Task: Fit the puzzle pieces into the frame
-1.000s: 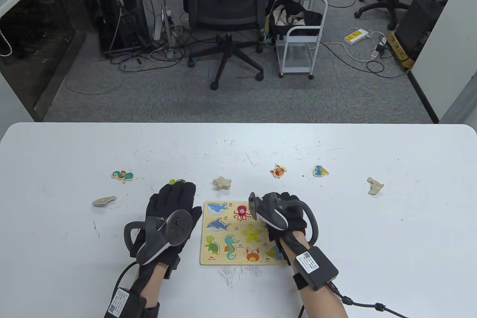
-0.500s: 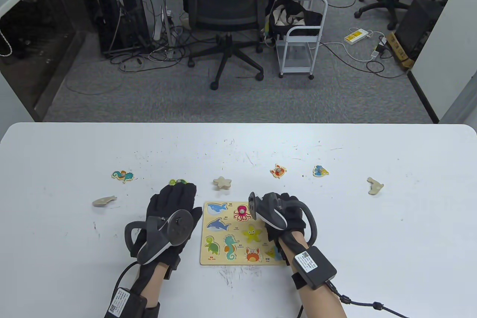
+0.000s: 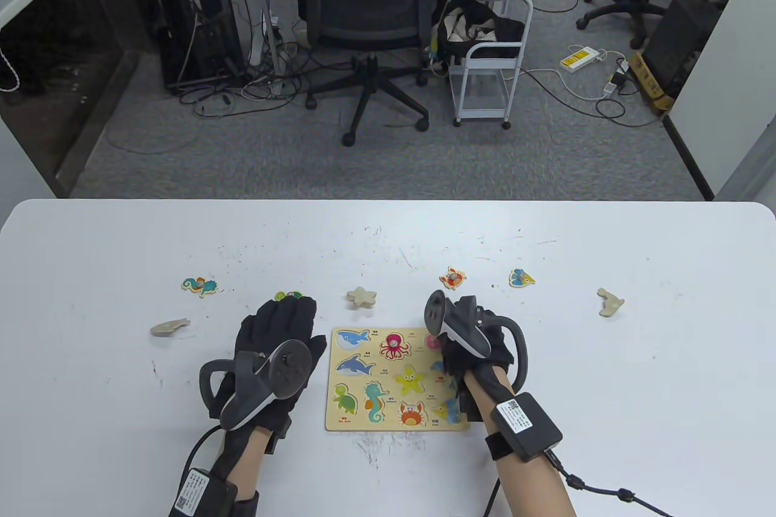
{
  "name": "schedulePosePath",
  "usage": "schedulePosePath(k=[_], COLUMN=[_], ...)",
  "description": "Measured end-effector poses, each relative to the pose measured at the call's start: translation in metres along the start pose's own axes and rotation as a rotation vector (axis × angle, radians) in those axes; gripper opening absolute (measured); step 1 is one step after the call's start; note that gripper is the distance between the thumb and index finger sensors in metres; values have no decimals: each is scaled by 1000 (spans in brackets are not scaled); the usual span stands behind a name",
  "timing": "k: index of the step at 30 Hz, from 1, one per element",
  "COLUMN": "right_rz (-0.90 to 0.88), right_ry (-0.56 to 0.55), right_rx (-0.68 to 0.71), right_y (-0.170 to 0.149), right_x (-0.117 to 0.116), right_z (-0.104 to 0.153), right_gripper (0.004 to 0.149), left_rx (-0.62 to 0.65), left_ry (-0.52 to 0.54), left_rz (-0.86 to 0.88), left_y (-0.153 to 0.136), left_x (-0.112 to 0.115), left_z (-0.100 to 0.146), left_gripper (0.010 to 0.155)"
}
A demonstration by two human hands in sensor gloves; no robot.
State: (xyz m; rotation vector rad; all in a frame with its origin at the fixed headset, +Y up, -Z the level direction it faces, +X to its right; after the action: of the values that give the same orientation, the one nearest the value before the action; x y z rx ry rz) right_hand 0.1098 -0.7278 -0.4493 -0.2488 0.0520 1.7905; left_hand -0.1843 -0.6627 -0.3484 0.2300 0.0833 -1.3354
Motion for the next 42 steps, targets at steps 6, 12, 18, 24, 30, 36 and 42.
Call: schedulePosePath(k=[6,12,18,24,30,36,42], right_rz=[13,27,56,27,27,18,20], right_ry=[-43,-66,-53,33,90,103,84], right_rx=[-95,-136,-149,-156,-159,-178,-197], right_y=[-22,-17,-1,8,12,13,12], right_x=[32,48,43,12,-10,-21,-20], right_z=[-20,-44,-68,-95,-108,-113,-112], right_gripper=[60,60,58,54,50,47,44], left_rx=[-18,-36,-42,-52,-58,-62,-65], left_ry=[13,20,23,16,2,-5,-8], left_rz=[5,16,12,1,-11,-18,-24], left_y=[-6,-12,-13,-14,-15,-14,-14], left_x=[-5,-9,-10,-10,-7,-7,-7], left_z=[1,1,1,1,0,-1,-1], left_gripper=[68,68,68,68,68,68,68])
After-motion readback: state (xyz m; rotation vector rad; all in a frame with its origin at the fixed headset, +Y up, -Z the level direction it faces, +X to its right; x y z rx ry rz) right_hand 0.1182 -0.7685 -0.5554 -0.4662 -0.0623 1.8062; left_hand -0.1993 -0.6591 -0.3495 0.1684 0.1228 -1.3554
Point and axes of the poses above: the tracker on the back of each hand, its own y axis roughly to the thumb side, its own z axis roughly from the fingertips to the wrist, x = y × z, the point moved 3 cm from there along -z, roughly from the wrist to the fingertips, and after that the axes turned 10 degrees about z, right-handed, at the moved point
